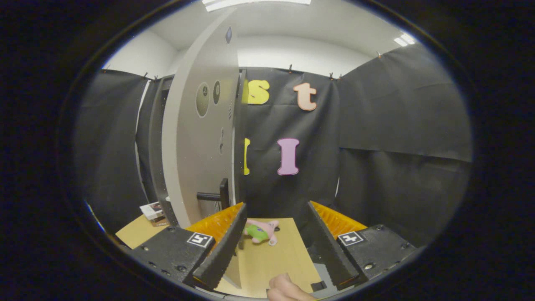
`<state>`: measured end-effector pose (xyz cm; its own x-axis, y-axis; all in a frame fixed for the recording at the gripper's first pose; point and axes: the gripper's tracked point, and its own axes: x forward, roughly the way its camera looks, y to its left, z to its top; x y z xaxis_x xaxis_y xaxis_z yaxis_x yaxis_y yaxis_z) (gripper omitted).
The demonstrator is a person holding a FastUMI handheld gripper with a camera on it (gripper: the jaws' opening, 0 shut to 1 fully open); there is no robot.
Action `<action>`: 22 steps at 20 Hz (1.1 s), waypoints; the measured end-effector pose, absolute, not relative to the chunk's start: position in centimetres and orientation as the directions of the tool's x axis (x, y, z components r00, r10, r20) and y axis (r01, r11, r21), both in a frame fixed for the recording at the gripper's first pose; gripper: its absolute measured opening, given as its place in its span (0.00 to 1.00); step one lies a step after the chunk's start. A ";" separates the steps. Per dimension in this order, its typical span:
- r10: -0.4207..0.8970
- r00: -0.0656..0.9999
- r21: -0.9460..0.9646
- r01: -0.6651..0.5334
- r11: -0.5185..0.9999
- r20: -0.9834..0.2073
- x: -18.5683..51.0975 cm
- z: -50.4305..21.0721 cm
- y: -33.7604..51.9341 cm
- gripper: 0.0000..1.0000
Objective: Open the shoe cabinet door, grab the shoes and put them into the shoe cabinet, then close the shoe cabinet door.
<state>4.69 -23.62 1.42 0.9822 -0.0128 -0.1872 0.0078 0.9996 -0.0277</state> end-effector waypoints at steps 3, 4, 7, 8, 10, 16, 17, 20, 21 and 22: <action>0.039 0.979 0.034 -0.032 0.999 -0.201 4.4 0.9 -21.4 0.94; 0.060 0.977 0.036 -0.054 0.998 -0.204 4.4 0.9 -20.4 0.94; 0.111 0.972 0.027 -0.108 0.994 -0.208 4.0 1.0 -17.0 0.94; 0.136 0.969 0.033 -0.132 0.991 -0.206 3.9 1.1 -15.5 0.94; 0.183 0.962 0.056 -0.175 0.983 -0.202 3.7 1.0 -12.4 0.94; 0.287 0.930 0.074 -0.277 0.958 -0.229 6.5 0.6 -3.6 0.94; 0.307 0.921 0.084 -0.295 0.952 -0.238 7.2 0.1 -1.9 0.94; 0.368 0.889 0.101 -0.354 0.930 -0.272 9.0 -1.4 3.4 0.94; 0.395 0.873 0.102 -0.382 0.919 -0.285 9.3 -1.9 5.2 0.95; 0.412 0.863 0.098 -0.401 0.911 -0.292 9.6 -2.2 6.7 0.96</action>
